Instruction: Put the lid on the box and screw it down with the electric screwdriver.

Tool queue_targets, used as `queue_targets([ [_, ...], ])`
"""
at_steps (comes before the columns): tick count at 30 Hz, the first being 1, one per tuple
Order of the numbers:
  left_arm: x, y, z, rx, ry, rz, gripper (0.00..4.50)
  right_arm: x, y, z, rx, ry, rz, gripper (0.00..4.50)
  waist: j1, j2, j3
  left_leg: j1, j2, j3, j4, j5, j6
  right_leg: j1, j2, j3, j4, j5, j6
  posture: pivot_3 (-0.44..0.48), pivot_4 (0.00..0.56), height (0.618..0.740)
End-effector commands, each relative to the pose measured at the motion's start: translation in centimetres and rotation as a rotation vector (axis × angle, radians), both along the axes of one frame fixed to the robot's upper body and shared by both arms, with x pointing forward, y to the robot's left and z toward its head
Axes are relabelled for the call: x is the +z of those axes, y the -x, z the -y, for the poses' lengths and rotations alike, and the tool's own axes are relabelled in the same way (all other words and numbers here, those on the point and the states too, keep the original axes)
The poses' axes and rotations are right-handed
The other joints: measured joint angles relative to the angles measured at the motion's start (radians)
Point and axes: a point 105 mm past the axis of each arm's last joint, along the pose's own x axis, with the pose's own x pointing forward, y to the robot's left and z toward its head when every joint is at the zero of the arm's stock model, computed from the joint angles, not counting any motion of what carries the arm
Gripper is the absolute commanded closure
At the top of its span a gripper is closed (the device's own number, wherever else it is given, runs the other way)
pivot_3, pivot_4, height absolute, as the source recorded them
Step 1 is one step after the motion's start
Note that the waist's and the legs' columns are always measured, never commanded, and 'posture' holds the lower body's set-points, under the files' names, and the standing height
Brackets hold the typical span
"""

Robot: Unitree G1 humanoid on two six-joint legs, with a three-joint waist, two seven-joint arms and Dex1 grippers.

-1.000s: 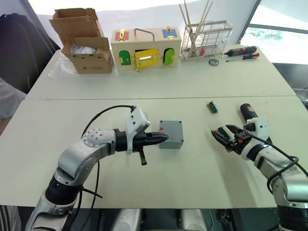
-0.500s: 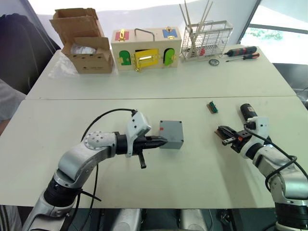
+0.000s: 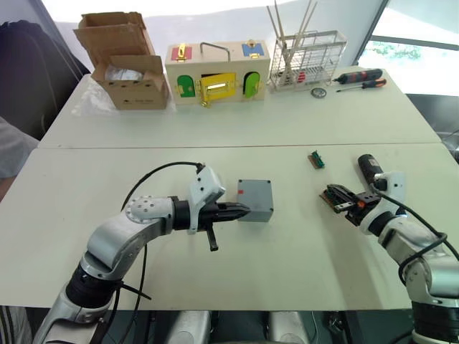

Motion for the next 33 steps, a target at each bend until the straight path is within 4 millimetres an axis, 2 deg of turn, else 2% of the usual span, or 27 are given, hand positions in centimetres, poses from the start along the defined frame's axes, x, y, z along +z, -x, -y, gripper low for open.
queue_targets([
  [1,0.8,0.2,0.1,-0.020,0.017,0.043,4.50,3.1,-0.1,-0.3,0.012,-0.017,0.104,4.44,0.000,0.000,0.000,0.000,0.000,0.000,0.000,0.000,0.000,0.000,0.000,0.000,0.000,0.000,0.000,0.000,0.150,0.740],
  [3,0.8,0.2,0.0,-0.018,0.017,0.042,4.50,4.0,-0.3,-0.5,0.017,-0.024,0.125,4.44,0.000,0.000,0.000,0.000,0.000,0.000,0.000,0.000,0.000,0.000,0.000,0.000,0.000,0.000,0.000,0.000,0.150,0.740],
  [5,1.2,-0.3,-0.2,0.009,0.030,0.061,4.50,5.7,-0.7,-1.6,0.064,-0.060,0.164,4.44,-0.001,0.000,0.000,0.000,0.000,0.000,0.000,0.000,0.000,0.000,0.000,0.000,0.000,0.000,0.000,0.000,0.150,0.740],
  [8,1.6,-1.3,-1.6,0.068,0.010,0.082,4.50,7.5,-0.3,-6.3,0.297,-0.075,0.166,4.44,-0.005,0.000,0.000,0.000,0.000,0.000,0.000,0.000,0.000,0.000,0.000,0.000,0.000,0.000,0.000,0.000,0.150,0.740],
  [9,1.6,-1.6,-2.1,0.089,0.002,0.083,4.50,7.7,-0.1,-7.5,0.360,-0.074,0.156,4.44,-0.006,0.000,0.000,0.000,0.001,0.000,0.000,0.000,0.000,-0.001,0.000,0.000,0.000,0.000,0.000,0.000,0.150,0.740],
  [14,1.7,-1.9,-3.6,0.142,-0.001,0.073,4.50,7.6,0.5,-11.0,0.545,-0.065,0.105,4.44,0.001,0.000,0.000,0.000,0.000,-0.001,-0.001,0.000,0.000,-0.001,0.000,0.000,0.000,0.000,0.000,0.000,0.150,0.740],
  [17,1.4,-1.5,-4.0,0.148,-0.008,0.057,4.50,7.2,0.6,-12.1,0.598,-0.050,0.086,4.44,0.000,0.000,0.000,-0.001,-0.001,0.000,0.000,0.000,0.000,0.000,-0.001,0.000,0.000,0.000,0.000,0.000,0.150,0.740],
  [22,1.0,-1.2,-4.4,0.177,-0.019,0.047,4.50,5.9,0.1,-12.5,0.621,-0.016,0.055,4.44,-0.001,0.000,0.000,0.000,0.000,-0.001,0.000,0.000,0.000,-0.001,0.000,0.000,0.001,0.000,0.000,0.000,0.150,0.740],
  [33,0.8,-0.7,-3.9,0.170,-0.007,0.037,4.50,3.8,-0.2,-11.5,0.592,-0.006,0.008,4.44,-0.001,0.000,0.000,0.000,0.000,0.000,0.000,0.000,0.000,-0.001,0.000,0.000,0.001,0.000,0.000,0.000,0.150,0.740],
])
